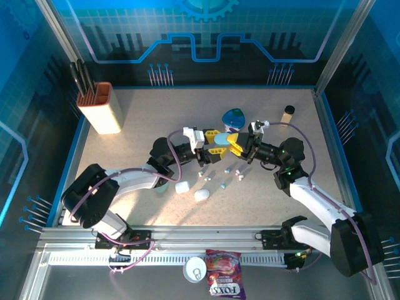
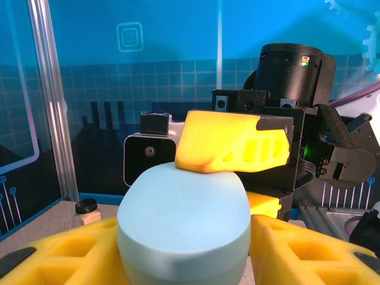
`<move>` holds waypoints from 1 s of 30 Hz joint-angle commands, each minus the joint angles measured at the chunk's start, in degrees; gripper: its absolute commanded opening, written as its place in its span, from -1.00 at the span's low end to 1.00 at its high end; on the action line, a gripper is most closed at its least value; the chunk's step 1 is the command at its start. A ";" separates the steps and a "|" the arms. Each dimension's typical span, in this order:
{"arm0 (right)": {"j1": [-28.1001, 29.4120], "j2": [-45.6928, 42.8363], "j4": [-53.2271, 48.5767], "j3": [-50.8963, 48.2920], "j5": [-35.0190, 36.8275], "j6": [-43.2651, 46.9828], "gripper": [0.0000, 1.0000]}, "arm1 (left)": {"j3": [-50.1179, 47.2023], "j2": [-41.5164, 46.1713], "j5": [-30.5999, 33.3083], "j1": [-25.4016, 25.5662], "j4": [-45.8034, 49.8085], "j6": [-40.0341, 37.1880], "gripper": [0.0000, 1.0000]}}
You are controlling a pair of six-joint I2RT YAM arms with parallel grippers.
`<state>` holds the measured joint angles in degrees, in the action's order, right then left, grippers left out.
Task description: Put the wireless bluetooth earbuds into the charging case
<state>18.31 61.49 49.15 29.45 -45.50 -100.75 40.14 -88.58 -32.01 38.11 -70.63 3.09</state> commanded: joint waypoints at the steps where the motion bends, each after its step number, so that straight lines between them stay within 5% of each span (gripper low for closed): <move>1: -0.66 -1.29 2.27 -1.02 -0.23 -0.15 -1.00 | 1.95 -1.05 -1.68 0.71 -1.35 0.76 0.00; 12: -0.64 -1.85 1.04 -1.24 -0.36 0.36 -0.99 | 2.39 -1.29 -2.19 0.91 -1.79 1.41 -0.26; 20: -1.91 -6.46 -12.86 0.66 1.24 9.33 0.11 | 0.94 0.88 -2.26 0.83 1.75 -0.36 -0.29; 25: -5.94 -11.19 -31.33 4.15 1.57 29.12 0.57 | -0.93 3.60 -3.33 0.36 5.56 0.16 -0.30; 30: -7.14 -13.50 -56.15 14.61 1.94 64.66 0.88 | -0.90 6.16 -7.68 -0.32 11.54 2.76 -0.31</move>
<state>11.51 49.84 11.29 37.63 -43.70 -62.87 39.75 -84.86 -35.51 38.37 -62.70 4.54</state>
